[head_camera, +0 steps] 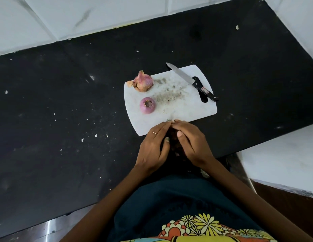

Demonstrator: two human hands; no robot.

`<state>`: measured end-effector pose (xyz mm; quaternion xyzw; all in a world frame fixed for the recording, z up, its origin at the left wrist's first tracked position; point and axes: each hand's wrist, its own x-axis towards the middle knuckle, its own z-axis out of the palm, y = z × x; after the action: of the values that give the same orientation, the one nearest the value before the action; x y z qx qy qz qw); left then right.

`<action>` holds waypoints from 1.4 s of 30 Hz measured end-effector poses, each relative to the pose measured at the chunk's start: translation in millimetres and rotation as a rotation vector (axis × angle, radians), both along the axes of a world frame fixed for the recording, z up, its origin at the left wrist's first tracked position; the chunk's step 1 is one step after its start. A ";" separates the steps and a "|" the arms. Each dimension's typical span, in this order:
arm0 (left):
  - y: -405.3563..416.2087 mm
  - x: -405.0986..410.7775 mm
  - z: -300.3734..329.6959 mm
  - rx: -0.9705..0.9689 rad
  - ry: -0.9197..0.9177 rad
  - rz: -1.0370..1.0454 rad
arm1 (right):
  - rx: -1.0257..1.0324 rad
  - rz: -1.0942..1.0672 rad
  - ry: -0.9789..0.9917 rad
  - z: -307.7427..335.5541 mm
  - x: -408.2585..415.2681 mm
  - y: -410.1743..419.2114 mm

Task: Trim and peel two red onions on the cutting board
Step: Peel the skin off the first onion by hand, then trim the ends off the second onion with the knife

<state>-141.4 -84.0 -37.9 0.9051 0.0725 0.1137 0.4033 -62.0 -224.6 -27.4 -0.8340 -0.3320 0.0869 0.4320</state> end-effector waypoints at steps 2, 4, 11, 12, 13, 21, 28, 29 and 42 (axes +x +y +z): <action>2.2 2.2 4.6 -0.016 -0.058 0.051 | 0.112 -0.098 0.012 11.1 6.9 2.8; 5.9 6.7 10.8 -0.012 -0.120 0.113 | 0.188 -0.207 -0.025 22.5 16.5 5.4; 49.5 63.5 28.3 -0.028 -0.124 0.455 | 0.217 -0.331 0.019 44.9 45.5 16.6; 57.5 74.8 31.2 -0.046 -0.083 0.480 | 0.194 -0.317 0.033 45.3 49.1 20.1; 65.8 86.1 32.2 -0.079 -0.029 0.507 | 0.173 -0.301 0.047 45.3 52.6 24.2; 100.7 134.2 22.0 -0.110 0.288 0.498 | 0.053 -0.236 0.098 36.5 70.9 44.8; 97.0 141.5 28.6 -0.053 0.260 0.449 | -0.009 -0.254 0.165 31.1 84.0 49.5; 97.3 141.6 28.9 -0.094 0.249 0.454 | -0.005 -0.254 0.202 31.2 84.6 50.5; 49.9 112.6 62.1 -0.697 0.106 0.173 | 0.266 -0.154 0.383 53.9 80.0 48.9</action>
<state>-28.8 -34.1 24.2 0.7082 0.2041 0.0690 0.6723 17.9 -175.7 26.5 -0.7608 -0.1883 0.1656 0.5986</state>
